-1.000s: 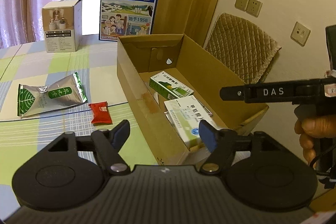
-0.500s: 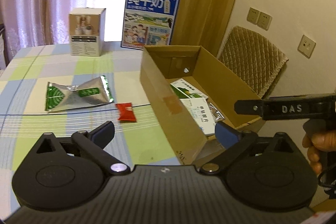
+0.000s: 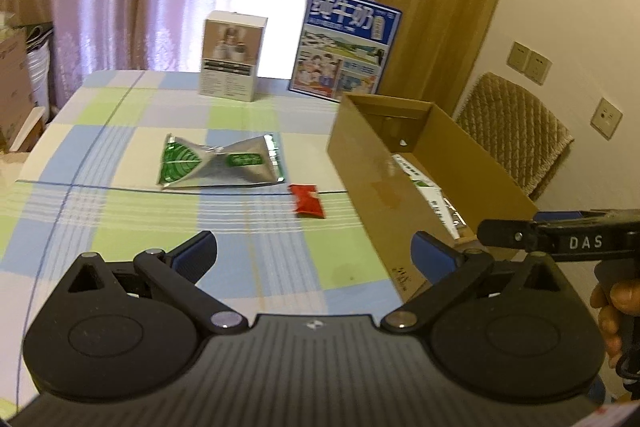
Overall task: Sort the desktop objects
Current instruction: 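Withdraw both tools back over the table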
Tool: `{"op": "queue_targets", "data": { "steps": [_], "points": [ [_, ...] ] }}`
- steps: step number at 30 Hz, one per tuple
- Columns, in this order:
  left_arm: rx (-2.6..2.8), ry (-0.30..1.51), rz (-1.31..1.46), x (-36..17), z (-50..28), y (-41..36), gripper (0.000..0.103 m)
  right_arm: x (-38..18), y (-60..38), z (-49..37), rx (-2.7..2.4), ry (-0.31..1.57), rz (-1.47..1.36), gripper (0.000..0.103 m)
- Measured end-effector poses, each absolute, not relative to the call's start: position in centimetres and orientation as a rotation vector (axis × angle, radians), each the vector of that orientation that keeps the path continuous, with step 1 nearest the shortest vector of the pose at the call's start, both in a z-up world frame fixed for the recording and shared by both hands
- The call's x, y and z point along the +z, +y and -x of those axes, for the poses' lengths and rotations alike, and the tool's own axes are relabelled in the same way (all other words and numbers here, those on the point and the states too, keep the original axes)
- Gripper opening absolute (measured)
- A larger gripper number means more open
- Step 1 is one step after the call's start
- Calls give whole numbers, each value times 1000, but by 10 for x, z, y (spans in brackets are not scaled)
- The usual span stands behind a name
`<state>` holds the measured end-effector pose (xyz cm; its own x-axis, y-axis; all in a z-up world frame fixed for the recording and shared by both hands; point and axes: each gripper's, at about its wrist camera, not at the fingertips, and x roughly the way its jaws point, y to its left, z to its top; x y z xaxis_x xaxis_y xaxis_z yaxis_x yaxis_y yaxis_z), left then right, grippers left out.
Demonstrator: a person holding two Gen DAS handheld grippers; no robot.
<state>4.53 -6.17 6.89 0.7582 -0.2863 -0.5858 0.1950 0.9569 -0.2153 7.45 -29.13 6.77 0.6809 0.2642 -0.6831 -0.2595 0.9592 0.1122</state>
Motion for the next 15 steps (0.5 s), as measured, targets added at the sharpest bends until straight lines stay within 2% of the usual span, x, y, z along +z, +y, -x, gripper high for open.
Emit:
{"op": "queue_targets", "data": {
  "steps": [15],
  "points": [
    [-175,676,183,62,-35,-3,102,53,-247,-73,382,780,3,101]
  ]
}}
